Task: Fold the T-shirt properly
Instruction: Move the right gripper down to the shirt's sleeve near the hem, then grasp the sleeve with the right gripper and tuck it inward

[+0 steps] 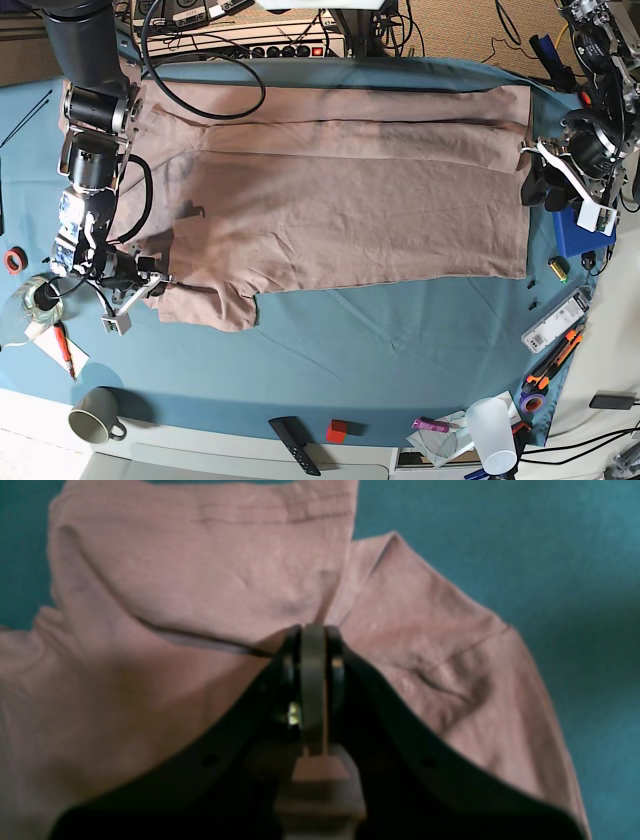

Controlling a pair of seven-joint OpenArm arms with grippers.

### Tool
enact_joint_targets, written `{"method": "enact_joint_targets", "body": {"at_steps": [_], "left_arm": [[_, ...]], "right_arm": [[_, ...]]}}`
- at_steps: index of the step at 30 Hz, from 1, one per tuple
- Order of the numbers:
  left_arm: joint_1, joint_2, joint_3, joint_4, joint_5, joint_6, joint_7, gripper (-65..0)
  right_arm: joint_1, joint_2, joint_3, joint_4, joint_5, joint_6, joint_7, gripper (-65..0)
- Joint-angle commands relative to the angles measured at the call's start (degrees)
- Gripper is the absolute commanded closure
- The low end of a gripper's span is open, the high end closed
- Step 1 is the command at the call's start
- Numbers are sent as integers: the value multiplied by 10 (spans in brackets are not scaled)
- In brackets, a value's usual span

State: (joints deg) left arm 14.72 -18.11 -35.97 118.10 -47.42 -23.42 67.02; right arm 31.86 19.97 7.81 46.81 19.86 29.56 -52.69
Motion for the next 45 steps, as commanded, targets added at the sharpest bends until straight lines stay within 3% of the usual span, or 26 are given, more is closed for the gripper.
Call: {"method": "enact_joint_targets", "body": {"at_steps": [1,5,13,23,28,30,33,37,39,42,45], "left_arm": [[-3,-8,-2,7,-8,0,-10,-256],[-3,-8,-2,7,-8,0,-10,-256],[-3,-8,-2,7,-8,0,-10,-256],[-3,-8,-2,7,-6,0,-10,-256],[-2,-8,-2,7,-6,0,-10,-256],[-2,-8,-2,7,-6,0,-10,-256],[-2,-8,-2,7,-6,0,-10,-256],[-1,-8,-2,7,-3,0,-10,-256],[-1,-8,-2,7,-2,0,-10,-256],[-1,-8,-2,7,-2,0,-10,-256],[-1,-8,-2,7,-2,0,-9,-256]], "right_arm": [[14,9,2,22,1,0,-5,0],[11,10,2,91,3,0,-37,0],[-34,10,2,244,63,-4,-183,0],[-117,12,2,308,63,-15,-206,0],[-118,12,2,308,63,-15,-256,0],[-118,12,2,308,63,-14,-264,-76],[-118,12,2,308,63,-12,-264,-192],[-107,12,2,308,63,-13,-264,-202],[-99,14,2,308,60,-11,-225,-202],[-98,23,2,308,52,-10,-118,-201],[-98,24,1,306,19,-14,-89,-201]]}}
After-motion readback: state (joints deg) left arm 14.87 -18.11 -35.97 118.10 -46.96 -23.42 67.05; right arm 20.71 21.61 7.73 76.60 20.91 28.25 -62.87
